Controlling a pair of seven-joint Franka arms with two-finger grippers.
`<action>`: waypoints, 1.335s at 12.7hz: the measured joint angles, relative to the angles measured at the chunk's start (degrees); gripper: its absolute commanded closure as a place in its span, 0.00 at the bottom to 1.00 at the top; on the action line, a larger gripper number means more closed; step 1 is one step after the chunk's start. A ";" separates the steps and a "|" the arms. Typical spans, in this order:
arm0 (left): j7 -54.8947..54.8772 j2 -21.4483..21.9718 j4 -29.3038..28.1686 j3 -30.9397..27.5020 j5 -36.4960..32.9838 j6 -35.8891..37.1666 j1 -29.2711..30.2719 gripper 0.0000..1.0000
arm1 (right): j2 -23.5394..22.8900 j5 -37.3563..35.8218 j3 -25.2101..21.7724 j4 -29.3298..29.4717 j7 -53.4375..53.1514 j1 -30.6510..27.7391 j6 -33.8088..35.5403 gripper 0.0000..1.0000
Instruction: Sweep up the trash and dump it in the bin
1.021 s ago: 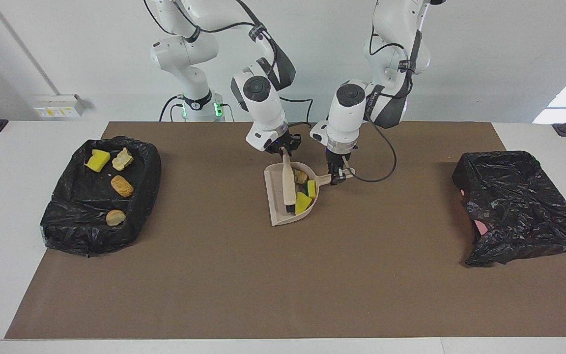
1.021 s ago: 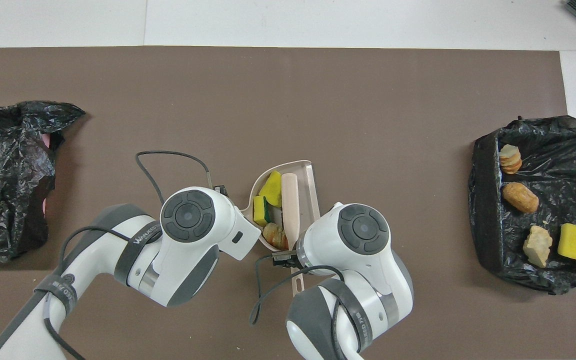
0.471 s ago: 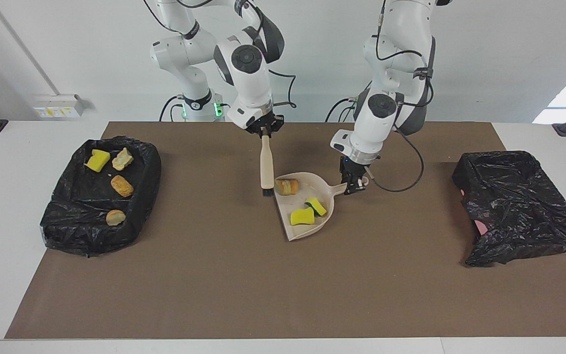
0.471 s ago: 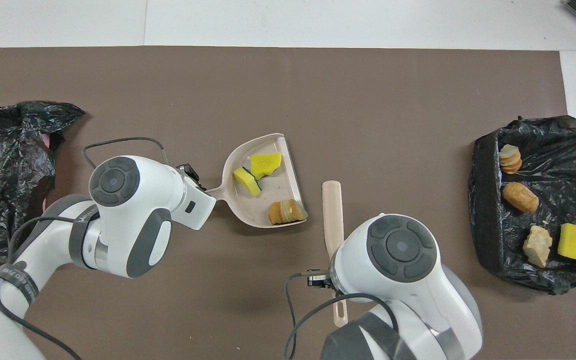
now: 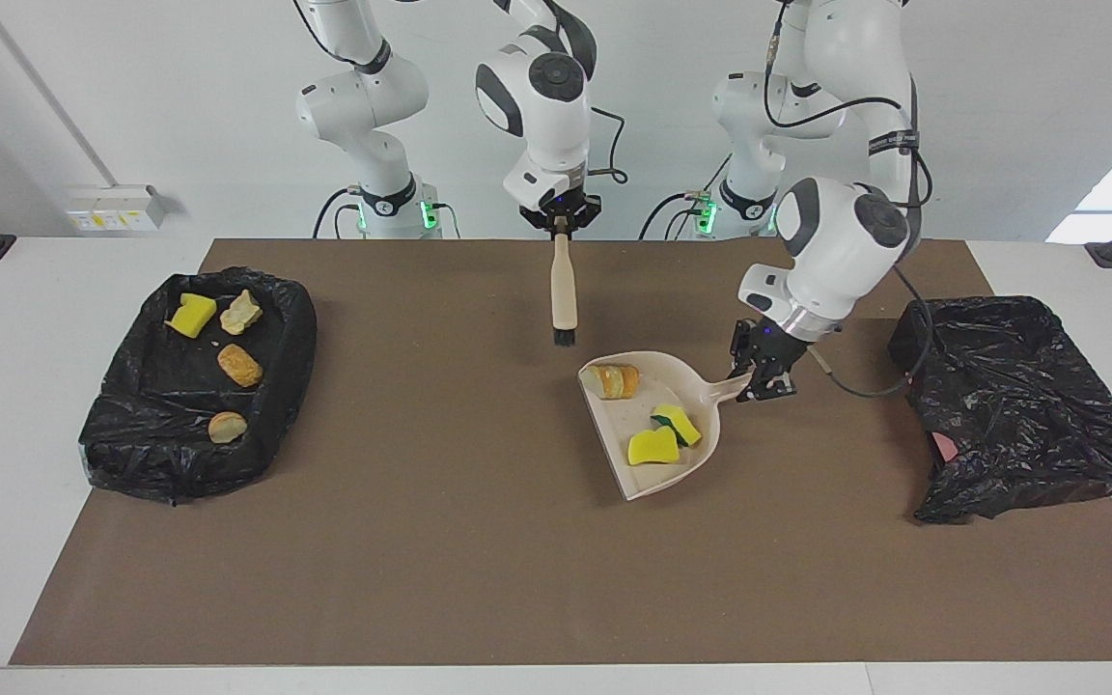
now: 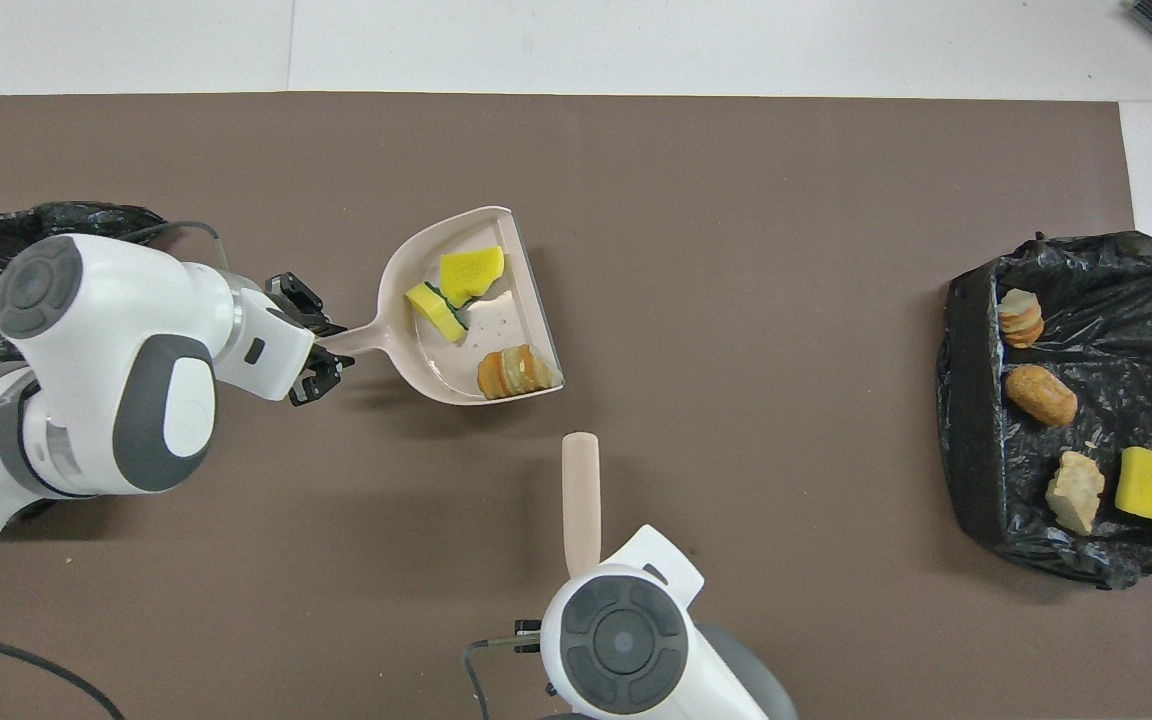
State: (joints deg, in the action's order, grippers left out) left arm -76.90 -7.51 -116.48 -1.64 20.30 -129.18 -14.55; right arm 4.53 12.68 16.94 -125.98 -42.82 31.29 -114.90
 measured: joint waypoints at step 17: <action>-35.92 -3.40 28.80 -1.06 -8.83 35.05 38.46 1.00 | -5.84 -0.64 -0.51 -4.63 2.86 1.57 -9.71 0.00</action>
State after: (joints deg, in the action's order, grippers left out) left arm -112.82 -10.91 -87.68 -2.70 11.48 -94.12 23.91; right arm -1.30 12.04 16.43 -130.61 -39.95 32.86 -124.60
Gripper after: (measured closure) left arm 0.670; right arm 0.326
